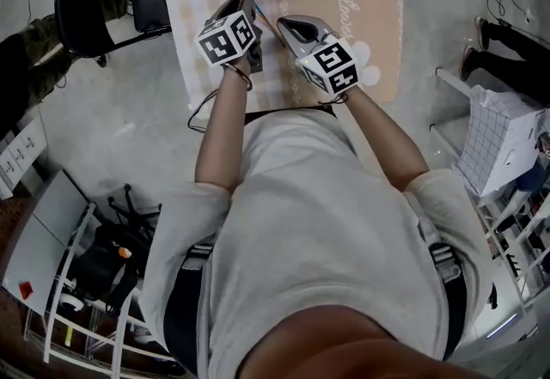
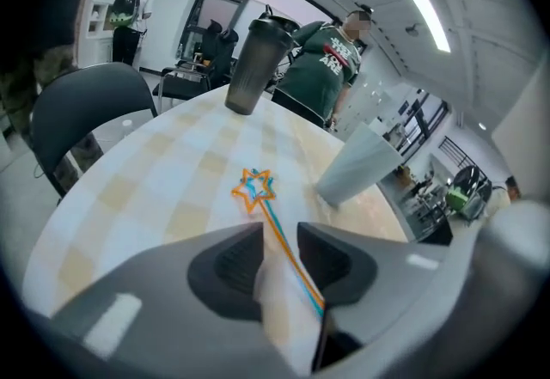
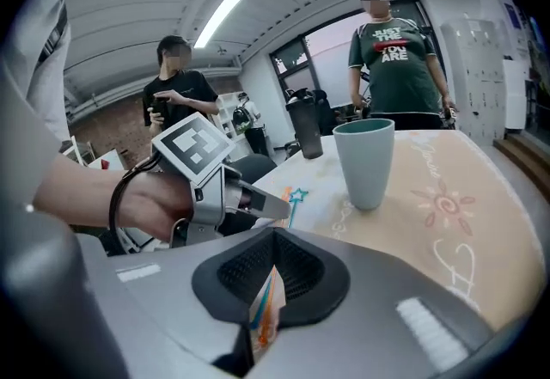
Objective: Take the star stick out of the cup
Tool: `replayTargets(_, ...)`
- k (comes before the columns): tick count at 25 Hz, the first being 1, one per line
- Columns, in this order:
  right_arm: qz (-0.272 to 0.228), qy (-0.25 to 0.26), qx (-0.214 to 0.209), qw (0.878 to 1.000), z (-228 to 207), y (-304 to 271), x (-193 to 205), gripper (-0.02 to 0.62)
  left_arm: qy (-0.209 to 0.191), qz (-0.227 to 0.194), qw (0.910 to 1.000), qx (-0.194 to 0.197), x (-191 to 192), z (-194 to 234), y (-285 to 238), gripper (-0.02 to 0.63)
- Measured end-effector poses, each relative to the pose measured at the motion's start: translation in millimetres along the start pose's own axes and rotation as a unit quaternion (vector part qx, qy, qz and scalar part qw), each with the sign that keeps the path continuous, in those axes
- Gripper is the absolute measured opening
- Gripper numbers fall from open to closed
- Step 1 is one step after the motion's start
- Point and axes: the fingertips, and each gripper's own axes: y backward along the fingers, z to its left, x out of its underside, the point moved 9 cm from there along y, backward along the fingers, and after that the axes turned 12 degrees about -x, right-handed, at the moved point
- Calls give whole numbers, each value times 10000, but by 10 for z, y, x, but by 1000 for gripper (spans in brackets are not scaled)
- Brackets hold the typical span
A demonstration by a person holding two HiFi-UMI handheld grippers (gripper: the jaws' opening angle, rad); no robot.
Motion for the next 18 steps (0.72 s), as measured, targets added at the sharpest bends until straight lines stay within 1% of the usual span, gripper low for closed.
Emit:
replayTargets(1,-25,48,11,10000,6,6,-21,0,71,58,10000,-19,31,0,9,141)
replayTargets(2,-76,73,35,9999,20,25,-39,0,118,90,9999,-44,60,3,34,162)
replayTargets(5,-256,148,146,9995,75,100,-46,-1,47,-5,10000,-70,103,12,185,161)
replayTargets(7,-325,221,283,9988,130,155,0,0,-83,-139,9999,37,159,-2,325,158)
replayTargets(8,-368,238,368,9984,173,189,26,0,-156,-236,9995,111,202,-10,410,142)
replayTargets(10,-555,258,561,9966,292,264,42,0,-331,-544,9975,315,270,-22,626,84)
replayTargets(11,-692,285,670,9949,366,309,29,-1,-448,-756,9950,465,293,-38,758,32)
replayTargets(12,-838,326,785,9929,449,364,11,0,-596,-989,9913,637,321,-67,905,3)
replayTargets(14,-1131,423,1005,9876,632,500,-27,0,-986,-1449,9805,885,398,-149,1214,3)
replayTargets(16,-1424,508,1174,9815,839,642,-73,-2,-1360,-1826,9696,894,468,-209,1519,3)
replayTargets(18,-1654,622,1331,9752,1087,780,-128,-2,-1524,-2125,9616,831,510,-211,1820,3)
